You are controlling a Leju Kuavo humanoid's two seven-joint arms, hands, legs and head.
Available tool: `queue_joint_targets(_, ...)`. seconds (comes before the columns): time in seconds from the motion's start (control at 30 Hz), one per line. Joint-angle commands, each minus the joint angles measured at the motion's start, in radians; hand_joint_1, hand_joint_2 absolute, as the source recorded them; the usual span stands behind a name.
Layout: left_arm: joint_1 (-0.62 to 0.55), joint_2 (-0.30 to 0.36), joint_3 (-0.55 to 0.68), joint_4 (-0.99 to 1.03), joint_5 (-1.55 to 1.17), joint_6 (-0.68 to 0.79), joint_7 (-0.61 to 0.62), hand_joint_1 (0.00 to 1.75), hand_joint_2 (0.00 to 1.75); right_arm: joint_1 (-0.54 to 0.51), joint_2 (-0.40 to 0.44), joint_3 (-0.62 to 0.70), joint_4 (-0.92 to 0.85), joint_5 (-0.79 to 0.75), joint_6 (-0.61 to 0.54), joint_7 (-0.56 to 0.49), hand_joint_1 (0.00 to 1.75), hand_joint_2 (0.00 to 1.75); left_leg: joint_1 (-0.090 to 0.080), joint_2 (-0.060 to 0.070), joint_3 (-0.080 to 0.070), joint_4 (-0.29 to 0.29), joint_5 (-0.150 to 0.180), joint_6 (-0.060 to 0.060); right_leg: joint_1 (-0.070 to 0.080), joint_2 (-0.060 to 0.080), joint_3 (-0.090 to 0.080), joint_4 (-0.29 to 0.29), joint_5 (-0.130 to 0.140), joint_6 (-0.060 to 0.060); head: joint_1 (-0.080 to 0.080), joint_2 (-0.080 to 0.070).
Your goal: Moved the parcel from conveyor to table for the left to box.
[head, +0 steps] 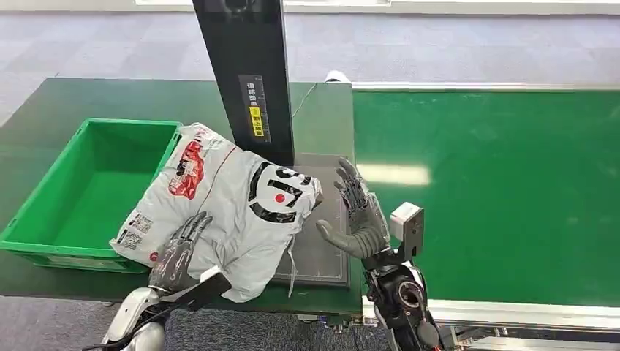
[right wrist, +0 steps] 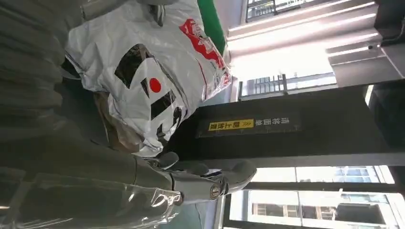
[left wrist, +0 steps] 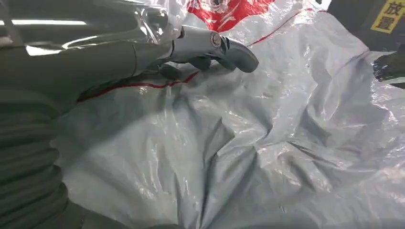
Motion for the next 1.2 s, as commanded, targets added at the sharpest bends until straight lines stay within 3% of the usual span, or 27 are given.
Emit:
queue_joint_targets(0.03,-0.110,-0.002,-0.063,0.176,0.100,0.051,-0.117,1.75,1.75,0.003,-0.025,-0.007,0.044,-0.010,-0.011,-0.012,0.00,1.75,0.000,-0.001,0.000,-0.002,0.002,0.001,0.000,-0.002,0.001,-0.002,0.002,0.000,0.000,0.000)
queue_joint_targets(0.23,-0.055,-0.010,-0.014,0.038,0.264,0.137,-0.209,1.75,1.75,0.007,-0.027,-0.016,0.034,-0.003,0.002,-0.009,0.00,1.75,0.000,-0.001,0.000,-0.001,0.002,0.001,0.000,-0.001,0.000,-0.001,0.001,0.000,0.000,0.000)
queue_joint_targets(0.7,0.014,-0.032,0.022,-0.066,0.299,0.191,-0.252,1.75,1.75,-0.010,-0.026,-0.009,0.063,0.000,0.014,-0.014,0.00,1.75,0.000,0.001,-0.005,-0.001,0.001,0.000,0.000,0.001,-0.006,-0.001,0.001,0.000,0.000,0.000)
queue_joint_targets(0.8,0.102,-0.056,0.072,-0.245,0.354,0.254,-0.329,1.75,1.75,-0.031,-0.019,0.004,0.100,-0.002,0.024,-0.021,0.00,1.75,0.000,0.005,-0.004,-0.001,0.000,0.001,0.000,0.005,-0.005,-0.002,0.001,0.000,0.000,0.000)
queue_joint_targets(0.93,0.166,-0.055,0.136,-0.451,0.491,0.235,-0.424,1.75,1.75,-0.039,-0.014,0.009,0.104,-0.003,0.008,-0.025,0.00,1.75,0.001,0.005,-0.006,0.000,0.000,0.001,0.001,0.005,-0.007,-0.001,0.001,0.000,0.000,0.000)
queue_joint_targets(1.2,0.150,-0.085,0.359,-0.671,0.819,0.141,-0.559,1.75,1.75,0.000,-0.007,-0.018,0.068,-0.003,-0.017,-0.030,0.00,1.75,0.001,0.004,-0.008,0.001,0.000,0.000,0.001,0.004,-0.009,0.000,0.001,0.000,0.000,0.000)
